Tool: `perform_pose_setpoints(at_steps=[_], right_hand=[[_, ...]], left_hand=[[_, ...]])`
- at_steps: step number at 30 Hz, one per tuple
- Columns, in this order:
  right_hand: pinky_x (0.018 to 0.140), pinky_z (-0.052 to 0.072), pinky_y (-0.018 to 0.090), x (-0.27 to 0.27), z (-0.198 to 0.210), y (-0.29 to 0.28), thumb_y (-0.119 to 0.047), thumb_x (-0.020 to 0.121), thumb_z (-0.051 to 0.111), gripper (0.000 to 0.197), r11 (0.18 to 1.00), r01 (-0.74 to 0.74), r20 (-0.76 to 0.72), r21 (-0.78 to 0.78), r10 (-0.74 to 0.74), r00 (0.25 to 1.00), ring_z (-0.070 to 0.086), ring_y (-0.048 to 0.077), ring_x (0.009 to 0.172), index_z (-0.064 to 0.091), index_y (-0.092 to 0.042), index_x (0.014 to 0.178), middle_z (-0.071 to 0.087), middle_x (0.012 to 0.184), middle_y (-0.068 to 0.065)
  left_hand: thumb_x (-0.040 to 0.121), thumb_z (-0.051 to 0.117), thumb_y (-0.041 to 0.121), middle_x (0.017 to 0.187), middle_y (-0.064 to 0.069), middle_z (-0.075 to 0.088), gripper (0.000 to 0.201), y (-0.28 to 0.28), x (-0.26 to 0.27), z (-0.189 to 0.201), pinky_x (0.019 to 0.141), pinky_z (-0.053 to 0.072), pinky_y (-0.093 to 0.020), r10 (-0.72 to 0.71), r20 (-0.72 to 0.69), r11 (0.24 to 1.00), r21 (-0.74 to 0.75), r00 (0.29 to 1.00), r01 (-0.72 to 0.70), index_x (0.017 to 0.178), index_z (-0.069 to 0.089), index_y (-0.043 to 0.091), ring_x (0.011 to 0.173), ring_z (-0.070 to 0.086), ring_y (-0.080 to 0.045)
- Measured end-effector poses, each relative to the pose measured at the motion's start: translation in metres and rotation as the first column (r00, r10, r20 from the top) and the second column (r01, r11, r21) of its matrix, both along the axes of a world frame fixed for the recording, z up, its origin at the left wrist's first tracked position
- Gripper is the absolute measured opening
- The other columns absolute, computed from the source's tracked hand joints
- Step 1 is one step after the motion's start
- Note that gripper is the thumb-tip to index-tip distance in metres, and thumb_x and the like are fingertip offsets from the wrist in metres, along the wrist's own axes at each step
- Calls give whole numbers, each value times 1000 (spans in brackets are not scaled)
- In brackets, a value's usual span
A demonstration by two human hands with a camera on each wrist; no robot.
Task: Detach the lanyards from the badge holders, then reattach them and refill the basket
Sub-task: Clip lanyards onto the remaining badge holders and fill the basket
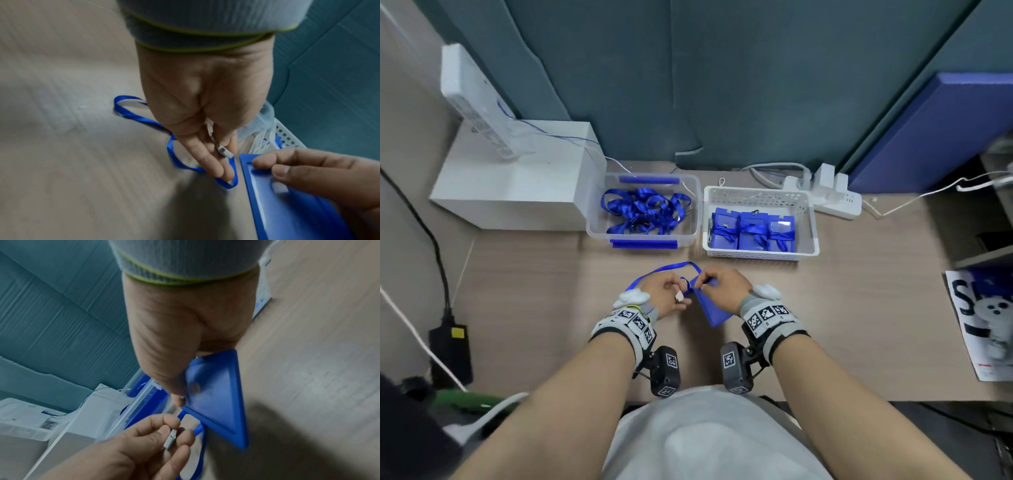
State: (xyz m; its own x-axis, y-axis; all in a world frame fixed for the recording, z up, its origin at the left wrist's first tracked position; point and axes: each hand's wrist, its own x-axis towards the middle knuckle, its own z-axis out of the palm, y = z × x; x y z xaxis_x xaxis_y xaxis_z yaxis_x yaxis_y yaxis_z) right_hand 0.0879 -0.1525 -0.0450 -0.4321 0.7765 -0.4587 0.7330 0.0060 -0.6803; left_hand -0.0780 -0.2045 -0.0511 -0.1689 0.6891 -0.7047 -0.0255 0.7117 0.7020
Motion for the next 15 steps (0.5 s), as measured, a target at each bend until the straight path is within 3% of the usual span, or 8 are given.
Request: perform_pose_setpoints(at_steps=[2,5,7,9,10,12,15], right_hand=[[88,52,29,3,3,5,-28,78,74,11,1000,5,-3,3,-5,1000,67,11,91,67,-37,77,73,94,-14],[83,53,29,9,7,10,-47,62,83,24,998,46,-39,31,-45,998,66,8,89,66,-39,77,70,92,-15],[81,52,27,14,11,11,-39,65,88,25,997,56,-56,47,-53,997,66,8,89,66,-37,77,70,91,-15],[81,50,26,18,12,13,-29,74,86,21,996,62,-72,59,-57,996,65,7,87,66,-35,75,70,86,-15],[79,48,26,21,13,14,-26,78,83,19,995,70,-79,73,-64,995,65,7,85,67,-34,73,70,83,-15],[77,46,25,26,13,13,-25,83,78,21,990,99,-86,100,-91,992,63,6,82,65,-33,68,70,79,-15],[80,49,27,31,17,13,-26,84,73,19,988,112,-110,106,-100,989,65,6,82,65,-33,68,71,79,-15]], left_hand=[[97,29,-14,82,-20,60,37,9,2,3,43,51,-24,-6,43,1000,-17,999,6,86,62,0,55,66,-24],[97,30,-13,76,-17,64,36,16,5,15,47,55,-24,-58,33,998,-21,998,59,101,64,1,53,67,-18],[94,34,-16,59,-15,59,31,18,9,24,40,44,-21,-86,34,996,12,996,85,105,61,-4,36,54,-14],[94,41,-17,50,-12,58,23,19,11,30,38,37,-19,-108,60,993,53,992,105,110,56,-11,31,46,-12],[95,46,-16,55,-15,60,18,19,13,33,37,40,-19,-102,86,993,69,991,96,110,56,-12,34,51,-13],[96,53,-11,72,-22,65,9,20,18,36,46,50,-19,-108,116,991,86,987,99,104,58,-9,48,66,-13],[97,61,3,76,-19,66,9,21,21,31,55,56,-18,-183,49,977,122,982,176,88,62,3,57,68,-14]])
